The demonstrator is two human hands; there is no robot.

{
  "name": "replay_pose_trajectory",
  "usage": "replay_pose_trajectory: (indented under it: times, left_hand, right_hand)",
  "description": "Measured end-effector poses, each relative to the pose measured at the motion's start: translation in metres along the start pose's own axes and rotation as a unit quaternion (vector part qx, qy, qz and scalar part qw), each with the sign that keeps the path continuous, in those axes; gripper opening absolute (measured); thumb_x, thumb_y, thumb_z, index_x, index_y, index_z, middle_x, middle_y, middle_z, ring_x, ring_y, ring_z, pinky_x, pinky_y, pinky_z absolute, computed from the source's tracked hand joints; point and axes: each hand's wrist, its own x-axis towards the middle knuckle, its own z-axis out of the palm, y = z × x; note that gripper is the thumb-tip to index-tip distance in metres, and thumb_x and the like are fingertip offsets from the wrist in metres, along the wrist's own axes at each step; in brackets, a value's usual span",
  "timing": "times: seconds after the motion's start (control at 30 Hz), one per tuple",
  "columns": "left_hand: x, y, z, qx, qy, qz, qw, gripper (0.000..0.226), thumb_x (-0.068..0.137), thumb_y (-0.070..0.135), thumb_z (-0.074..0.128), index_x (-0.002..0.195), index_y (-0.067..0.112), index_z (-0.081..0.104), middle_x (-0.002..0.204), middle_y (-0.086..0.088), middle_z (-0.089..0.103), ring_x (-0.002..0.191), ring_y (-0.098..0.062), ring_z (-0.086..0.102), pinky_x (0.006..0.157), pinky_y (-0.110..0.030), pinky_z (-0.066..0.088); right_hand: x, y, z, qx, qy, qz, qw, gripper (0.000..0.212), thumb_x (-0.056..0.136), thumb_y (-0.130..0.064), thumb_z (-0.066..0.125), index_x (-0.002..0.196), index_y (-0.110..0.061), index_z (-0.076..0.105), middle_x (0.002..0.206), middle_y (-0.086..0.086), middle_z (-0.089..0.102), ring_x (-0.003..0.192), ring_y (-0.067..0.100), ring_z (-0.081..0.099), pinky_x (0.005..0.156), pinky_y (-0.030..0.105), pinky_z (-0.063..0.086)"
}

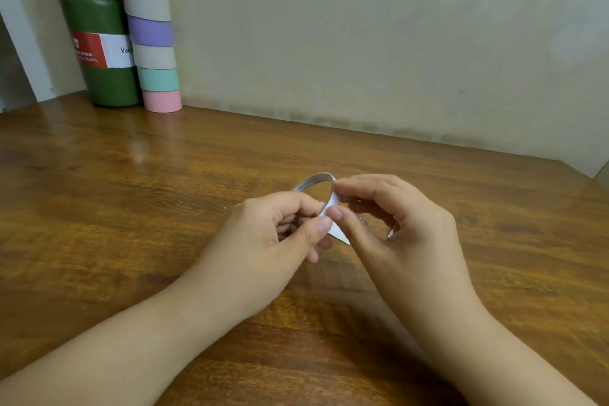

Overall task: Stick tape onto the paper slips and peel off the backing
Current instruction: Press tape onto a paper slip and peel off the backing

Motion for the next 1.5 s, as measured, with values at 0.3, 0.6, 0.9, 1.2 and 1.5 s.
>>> replay_pose_trajectory:
  times: [0.3, 0.6, 0.9, 1.2, 1.5]
  left_hand:
    - [-0.0025, 0.0022, 0.0002, 0.038, -0.010, 0.014, 0.999, 0.015, 0.082, 0.027, 0.054, 0.086, 0.028, 0.068, 0.073, 0.009, 0.068, 0.065, -0.005, 0.062, 0.068, -0.020, 0.052]
    - [-0.0013, 0.0023, -0.0009, 0.022, 0.009, 0.025, 0.999, 0.013, 0.082, 0.025, 0.054, 0.080, 0.021, 0.067, 0.067, 0.010, 0.066, 0.061, 0.001, 0.058, 0.062, -0.010, 0.043]
    - [-0.0018, 0.0034, -0.0010, 0.044, 0.008, 0.023, 0.999, 0.014, 0.089, 0.016, 0.058, 0.079, 0.020, 0.066, 0.065, 0.011, 0.065, 0.060, 0.001, 0.058, 0.060, -0.010, 0.043]
    - [0.0000, 0.0010, -0.0002, 0.038, 0.015, 0.032, 0.999, 0.013, 0.082, 0.022, 0.056, 0.076, 0.018, 0.066, 0.063, 0.008, 0.065, 0.059, 0.001, 0.058, 0.059, -0.009, 0.042]
    - [0.0010, 0.0011, -0.0029, 0.043, 0.039, 0.055, 0.997, 0.024, 0.075, 0.039, 0.050, 0.071, 0.019, 0.064, 0.058, 0.005, 0.060, 0.056, -0.001, 0.053, 0.058, -0.010, 0.040]
  right_hand:
    - [-0.0014, -0.0016, -0.0018, 0.087, -0.013, 0.051, 0.995, 0.013, 0.076, -0.011, 0.073, 0.086, -0.017, 0.068, 0.101, -0.012, 0.069, 0.094, 0.001, 0.066, 0.082, 0.016, 0.052]
    - [-0.0001, -0.0079, -0.0056, 0.198, -0.030, 0.132, 0.971, 0.031, 0.076, -0.004, 0.074, 0.099, -0.020, 0.062, 0.093, -0.003, 0.072, 0.088, 0.008, 0.069, 0.079, 0.019, 0.054]
    - [-0.0015, -0.0005, 0.0023, 0.000, -0.039, 0.015, 0.999, 0.029, 0.085, -0.030, 0.063, 0.112, -0.023, 0.066, 0.099, -0.014, 0.058, 0.092, 0.007, 0.059, 0.080, 0.019, 0.049]
    - [0.0009, -0.0025, -0.0028, 0.030, -0.025, 0.009, 0.999, 0.005, 0.075, -0.017, 0.073, 0.079, -0.018, 0.070, 0.086, -0.013, 0.067, 0.085, 0.006, 0.062, 0.071, 0.017, 0.047]
    - [0.0009, -0.0078, -0.0053, 0.048, -0.070, 0.047, 0.995, 0.006, 0.074, -0.027, 0.071, 0.071, -0.030, 0.067, 0.082, -0.013, 0.058, 0.079, 0.008, 0.055, 0.070, 0.011, 0.039]
